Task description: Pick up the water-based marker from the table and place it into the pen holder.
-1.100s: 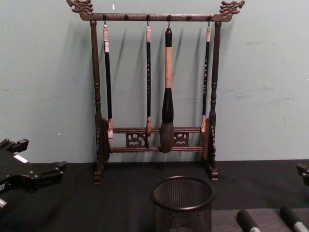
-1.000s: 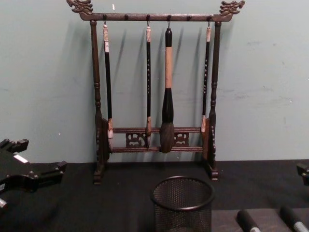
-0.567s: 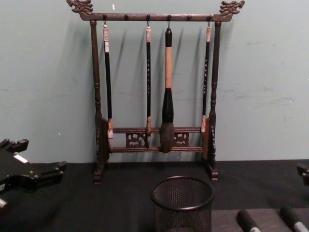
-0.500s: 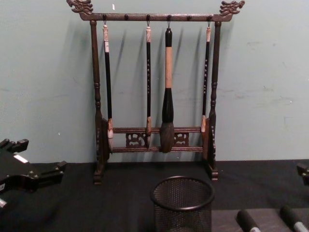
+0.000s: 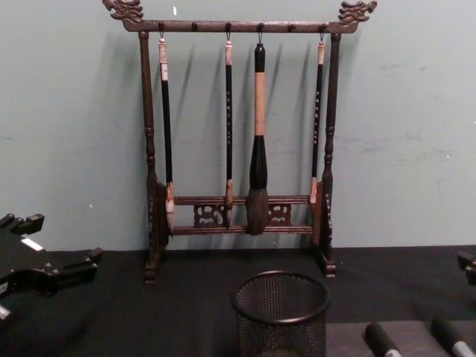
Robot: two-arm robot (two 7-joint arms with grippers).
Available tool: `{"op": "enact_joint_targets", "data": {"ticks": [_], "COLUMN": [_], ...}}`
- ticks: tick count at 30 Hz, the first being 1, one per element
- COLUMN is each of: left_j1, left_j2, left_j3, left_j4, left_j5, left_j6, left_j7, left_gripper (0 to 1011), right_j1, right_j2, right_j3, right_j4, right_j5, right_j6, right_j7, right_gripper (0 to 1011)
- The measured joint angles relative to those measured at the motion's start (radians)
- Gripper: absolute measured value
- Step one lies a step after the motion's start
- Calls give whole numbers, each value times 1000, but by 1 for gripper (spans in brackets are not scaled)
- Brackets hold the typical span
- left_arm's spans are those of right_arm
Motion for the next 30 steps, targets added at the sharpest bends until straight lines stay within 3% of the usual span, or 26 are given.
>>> {"op": "enact_joint_targets", "data": {"ticks": [7,17,22,28,30], "left_j1": [0,0,0,0,0], "left_j2": [0,0,0,0,0], "left_j3": [0,0,0,0,0], "left_j4": [0,0,0,0,0], "left_j5": [0,0,0,0,0], "left_j6": [0,0,0,0,0], "left_j7": [0,0,0,0,0], "left_gripper": [1001,1001,1001,1001,1001], "right_j1": [0,2,6,13,19], "right_j2": [-1,-24,-48,-59,-64], "right_j3": [1,34,72,88,92], "right_j4": [0,0,-18,-27,-31], "right_j5": [0,28,102,125,131], "right_j6": [0,36,171,252,305], "right_j7": [1,71,128,159,183], "right_gripper": [1002,1000,1002,1002,1002]}}
